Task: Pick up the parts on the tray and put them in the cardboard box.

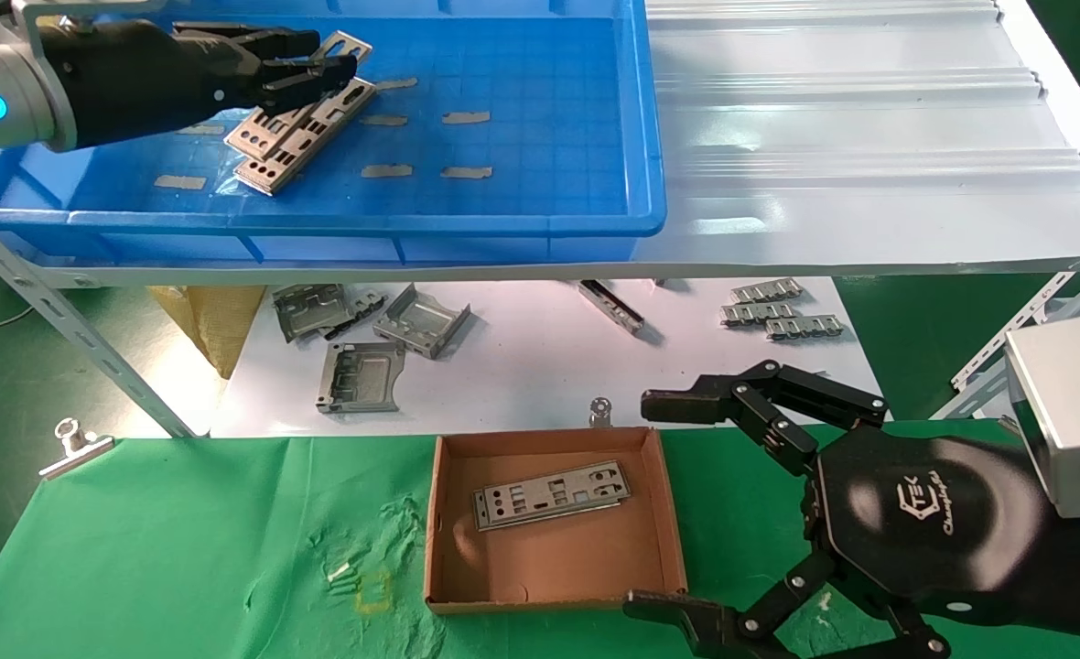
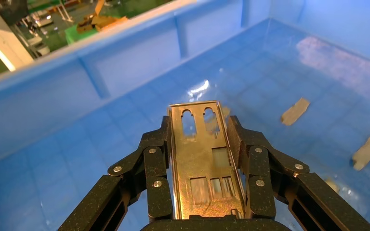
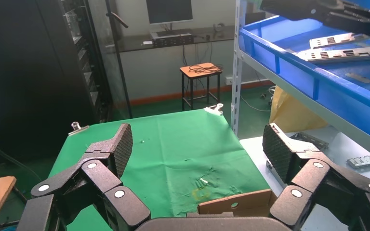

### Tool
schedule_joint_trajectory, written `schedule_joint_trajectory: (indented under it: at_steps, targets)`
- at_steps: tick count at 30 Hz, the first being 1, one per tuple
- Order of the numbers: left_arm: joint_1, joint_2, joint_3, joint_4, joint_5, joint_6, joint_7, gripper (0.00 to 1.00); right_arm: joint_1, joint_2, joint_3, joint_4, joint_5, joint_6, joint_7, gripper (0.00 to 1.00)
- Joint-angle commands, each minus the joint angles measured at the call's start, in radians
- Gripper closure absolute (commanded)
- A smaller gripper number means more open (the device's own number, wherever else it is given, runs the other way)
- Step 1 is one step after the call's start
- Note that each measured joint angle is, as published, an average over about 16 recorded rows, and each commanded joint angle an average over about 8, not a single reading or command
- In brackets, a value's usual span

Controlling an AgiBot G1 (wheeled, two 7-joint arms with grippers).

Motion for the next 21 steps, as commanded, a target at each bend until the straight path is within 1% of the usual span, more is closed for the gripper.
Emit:
schedule_joint_trajectory:
  at_steps: [1,8,14,17,21]
  targets:
    - [-0.006,-0.003,-0.001,-0.002,-0.001,0.006,0.005,1.00,0.000,0.000,0.000,0.000,0.000,0.000,0.000,0.00]
    - [-0.028,-0.011,-0.011,-0.005,-0.016,0.051,0.008,1.00,0.000,0.000,0.000,0.000,0.000,0.000,0.000,0.00]
    - [-0.041,-0.019,-0.028,0.011,-0.042,0.120,-0.029,1.00,0.000,0.000,0.000,0.000,0.000,0.000,0.000,0.00]
    - [-0.044,-0.023,-0.034,0.013,-0.050,0.187,-0.050,1.00,0.000,0.000,0.000,0.000,0.000,0.000,0.000,0.00]
    - [-0.042,-0.027,-0.029,-0.003,-0.046,0.327,-0.057,1.00,0.000,0.000,-0.001,0.000,0.000,0.000,0.000,0.00]
